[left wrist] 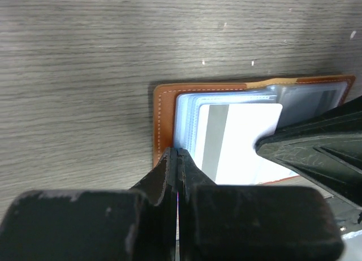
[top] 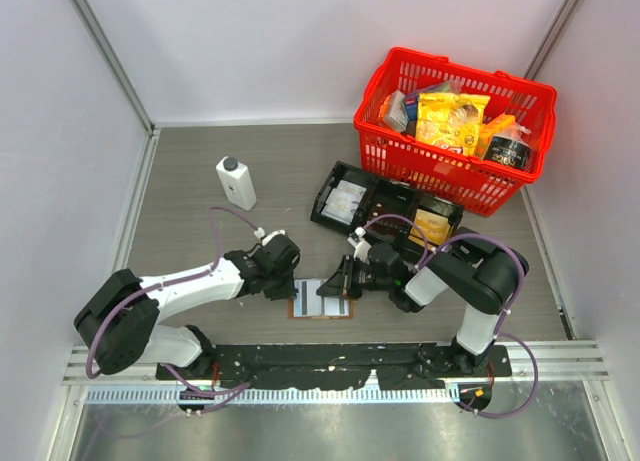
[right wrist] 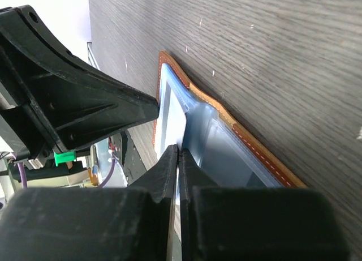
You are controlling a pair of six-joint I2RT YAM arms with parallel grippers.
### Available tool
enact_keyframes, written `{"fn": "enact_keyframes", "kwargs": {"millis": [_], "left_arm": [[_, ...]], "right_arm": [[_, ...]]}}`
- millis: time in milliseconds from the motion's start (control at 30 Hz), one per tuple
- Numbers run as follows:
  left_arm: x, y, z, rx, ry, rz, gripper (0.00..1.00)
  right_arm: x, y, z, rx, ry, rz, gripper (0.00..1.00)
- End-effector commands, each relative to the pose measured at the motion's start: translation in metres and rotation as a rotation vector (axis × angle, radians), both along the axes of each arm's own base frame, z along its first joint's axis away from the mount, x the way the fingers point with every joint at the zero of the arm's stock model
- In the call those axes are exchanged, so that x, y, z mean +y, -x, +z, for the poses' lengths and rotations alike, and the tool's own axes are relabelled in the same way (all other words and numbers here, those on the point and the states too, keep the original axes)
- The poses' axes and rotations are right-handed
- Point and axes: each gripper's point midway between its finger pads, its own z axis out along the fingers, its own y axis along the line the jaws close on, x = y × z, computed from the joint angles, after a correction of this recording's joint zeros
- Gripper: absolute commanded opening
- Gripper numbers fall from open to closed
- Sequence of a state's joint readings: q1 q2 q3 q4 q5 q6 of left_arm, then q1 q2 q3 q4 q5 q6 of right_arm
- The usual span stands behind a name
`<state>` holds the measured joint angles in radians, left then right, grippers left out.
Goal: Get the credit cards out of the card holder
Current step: Remove the credit card from the card holder.
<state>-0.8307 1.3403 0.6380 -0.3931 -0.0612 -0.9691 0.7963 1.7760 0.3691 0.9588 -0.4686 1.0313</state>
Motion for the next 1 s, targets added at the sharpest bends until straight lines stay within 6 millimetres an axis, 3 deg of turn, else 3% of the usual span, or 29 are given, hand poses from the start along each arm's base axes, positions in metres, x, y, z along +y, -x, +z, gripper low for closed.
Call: {"fn": "enact_keyframes", "kwargs": {"millis": [0, 133, 267, 333, 467, 700, 967], "left_arm": [[0.016, -0.006, 0.014, -0.055, -0.043, 0.060, 0.01], [0.011, -0.013, 0.040, -0.131, 0.040, 0.082, 0.02], [-0.012, -0.017, 0.065, -0.172, 0.169, 0.037, 0.04], [-0.022, -0.018, 0.067, -0.166, 0.196, 0.007, 0.04], [-0.027, -0.016, 0.050, -0.109, 0.151, -0.035, 0.02], [-0.016, -0.008, 0.010, -0.039, 0.059, -0.029, 0.00], [-0.009, 0.003, -0.015, 0.025, 0.029, -0.023, 0.00]], "right_arm": [[0.002, -0.002, 0.017, -0.058, -0.051, 0.015, 0.05], [0.002, -0.002, 0.018, -0.067, -0.054, 0.024, 0.05], [0.002, 0.000, 0.017, -0.064, -0.047, 0.030, 0.05], [0.002, 0.000, 0.017, -0.065, -0.046, 0.034, 0.05], [0.003, -0.001, 0.016, -0.062, -0.045, 0.034, 0.05], [0.001, -0.002, 0.016, -0.066, -0.043, 0.026, 0.06], [0.002, -0.001, 0.026, -0.074, -0.081, 0.016, 0.26]]}}
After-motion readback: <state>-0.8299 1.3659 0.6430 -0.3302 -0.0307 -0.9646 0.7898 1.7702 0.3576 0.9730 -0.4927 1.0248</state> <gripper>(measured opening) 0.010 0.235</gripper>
